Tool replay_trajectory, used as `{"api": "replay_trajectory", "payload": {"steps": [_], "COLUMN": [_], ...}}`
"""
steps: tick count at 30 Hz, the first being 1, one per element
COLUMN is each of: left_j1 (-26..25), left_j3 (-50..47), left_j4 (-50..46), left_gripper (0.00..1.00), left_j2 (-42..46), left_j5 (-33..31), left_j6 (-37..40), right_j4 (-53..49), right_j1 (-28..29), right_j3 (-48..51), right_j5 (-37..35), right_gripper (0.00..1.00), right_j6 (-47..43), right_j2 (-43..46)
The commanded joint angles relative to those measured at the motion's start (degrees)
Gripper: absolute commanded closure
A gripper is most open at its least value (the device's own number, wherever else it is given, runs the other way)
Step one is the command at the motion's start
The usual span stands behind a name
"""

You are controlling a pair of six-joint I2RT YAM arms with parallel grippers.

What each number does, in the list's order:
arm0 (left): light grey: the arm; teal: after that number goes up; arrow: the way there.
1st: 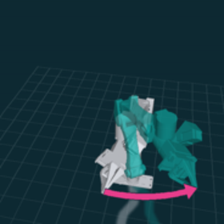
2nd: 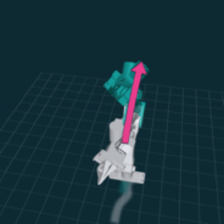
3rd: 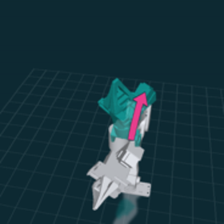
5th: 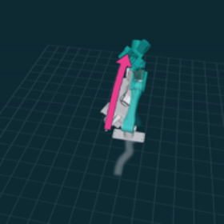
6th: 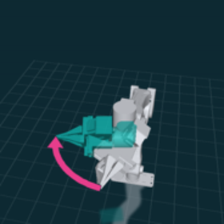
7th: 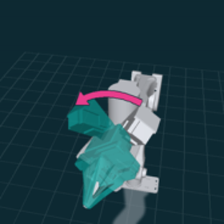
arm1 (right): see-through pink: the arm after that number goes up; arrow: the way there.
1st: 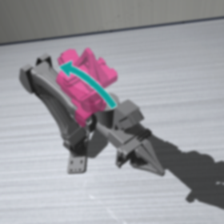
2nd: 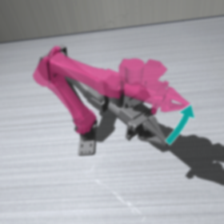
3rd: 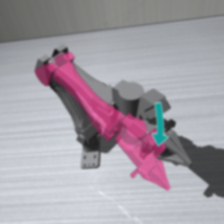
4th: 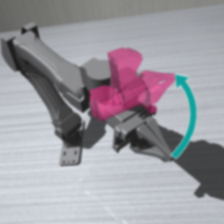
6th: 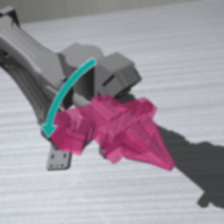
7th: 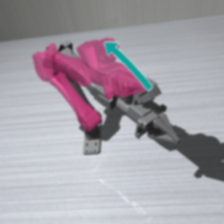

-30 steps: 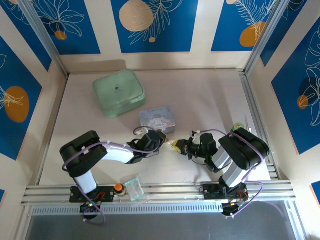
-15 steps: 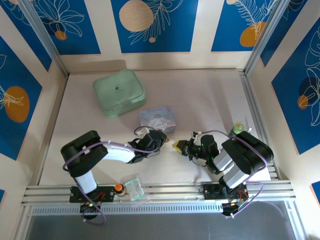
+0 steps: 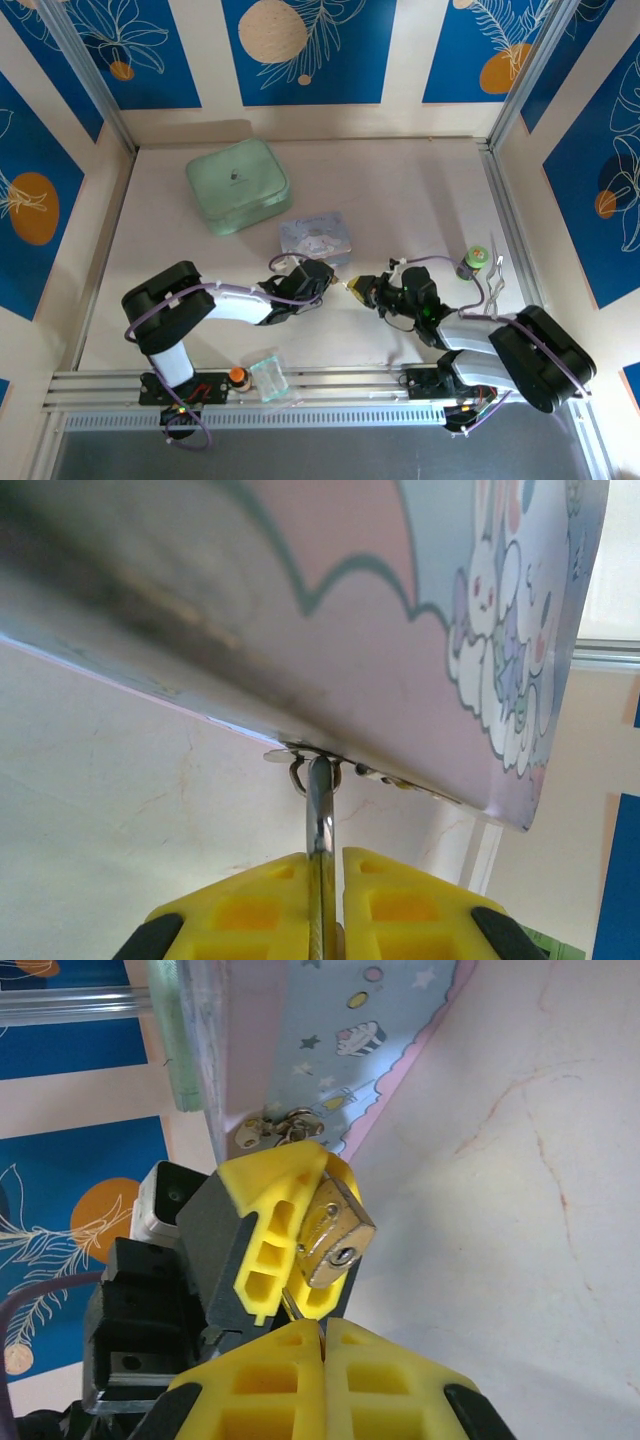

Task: Unlock a padlock with a key

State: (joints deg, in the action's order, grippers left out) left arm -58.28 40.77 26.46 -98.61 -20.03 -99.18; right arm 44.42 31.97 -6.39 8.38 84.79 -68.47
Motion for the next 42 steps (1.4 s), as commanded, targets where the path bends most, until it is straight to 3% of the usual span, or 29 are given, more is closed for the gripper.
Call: {"api": "replay_trajectory", "payload": {"steps": [1,13,42], "left_j1": [-0.8,-1.1,-1.0], "left_j3": [0.6,0.2,1.2], "left_j4": [-3.6,-0.9,-1.7], "left_gripper": [1.0,1.0,1.0], "left_j2": [0.0,-0.9,0.0], "left_j5": [0.4,1.5,1.2], "left_j6": [-4.1,-8.3,-7.3], "right_j4": [-7.4,-7.2,-7.3], "right_j1": [-0.8,-1.5,-1.4], "right_j3": [-0.9,-3.4,-5.7], "right_j5": [-0.8,0.0,0.1], "right_gripper": [1.0,1.0,1.0], "right_j6": [-1.6,-2.5,-2.9], "right_j2": [1.6,0.4,-3.5]}}
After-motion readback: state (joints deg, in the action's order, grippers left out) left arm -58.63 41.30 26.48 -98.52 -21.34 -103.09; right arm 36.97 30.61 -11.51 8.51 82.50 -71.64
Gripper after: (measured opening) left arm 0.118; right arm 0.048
